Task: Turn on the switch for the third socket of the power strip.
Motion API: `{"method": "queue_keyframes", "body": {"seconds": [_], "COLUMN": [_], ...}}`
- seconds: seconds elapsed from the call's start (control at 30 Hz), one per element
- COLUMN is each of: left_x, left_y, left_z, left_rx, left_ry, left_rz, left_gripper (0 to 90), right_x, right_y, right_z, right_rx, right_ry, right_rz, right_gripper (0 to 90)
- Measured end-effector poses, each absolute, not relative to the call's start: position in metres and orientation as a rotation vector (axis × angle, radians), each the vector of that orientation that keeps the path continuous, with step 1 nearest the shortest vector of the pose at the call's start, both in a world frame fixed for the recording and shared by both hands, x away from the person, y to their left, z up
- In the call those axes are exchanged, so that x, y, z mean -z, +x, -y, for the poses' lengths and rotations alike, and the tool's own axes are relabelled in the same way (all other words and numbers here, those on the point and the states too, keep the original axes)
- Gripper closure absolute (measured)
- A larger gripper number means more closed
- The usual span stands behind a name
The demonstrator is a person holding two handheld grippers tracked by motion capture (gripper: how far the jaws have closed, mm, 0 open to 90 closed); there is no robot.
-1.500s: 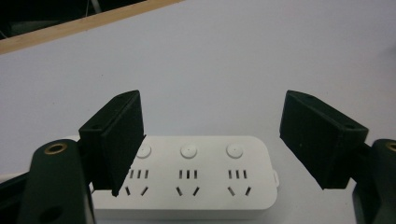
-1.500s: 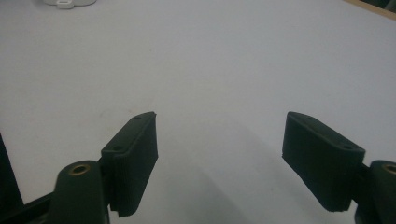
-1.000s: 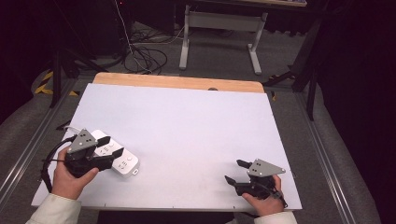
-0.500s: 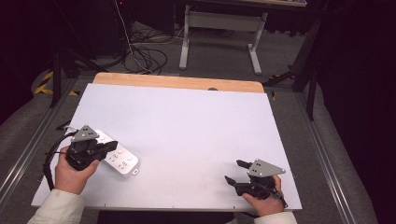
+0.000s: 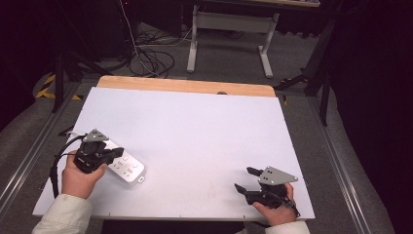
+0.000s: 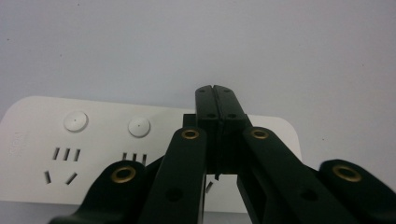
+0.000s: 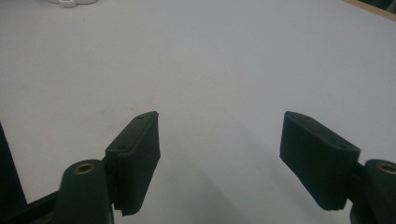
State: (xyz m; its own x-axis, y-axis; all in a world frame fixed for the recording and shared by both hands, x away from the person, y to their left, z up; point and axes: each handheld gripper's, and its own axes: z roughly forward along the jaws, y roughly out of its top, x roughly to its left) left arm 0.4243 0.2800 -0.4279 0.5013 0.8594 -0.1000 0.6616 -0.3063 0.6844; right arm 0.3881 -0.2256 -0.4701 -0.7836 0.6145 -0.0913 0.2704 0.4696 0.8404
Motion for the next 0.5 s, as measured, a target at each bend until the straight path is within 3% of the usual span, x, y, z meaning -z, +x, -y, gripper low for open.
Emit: {"method": "queue_keyframes", "body": {"seconds": [0.5], "left_x": [0.439], "left_y": [0.4344], "left_z": [-0.2718], "left_rx": [-0.331], "left_ry": [2.146], "left_rz": [-1.281], "left_gripper": [90.0], "right_x": [0.4702], "right_y": [0.388], "right_z": [0.2254], "right_rx": [-1.237], "right_ry": [0.738], "right_rz": [-2.341], "right_gripper": [28.9]}}
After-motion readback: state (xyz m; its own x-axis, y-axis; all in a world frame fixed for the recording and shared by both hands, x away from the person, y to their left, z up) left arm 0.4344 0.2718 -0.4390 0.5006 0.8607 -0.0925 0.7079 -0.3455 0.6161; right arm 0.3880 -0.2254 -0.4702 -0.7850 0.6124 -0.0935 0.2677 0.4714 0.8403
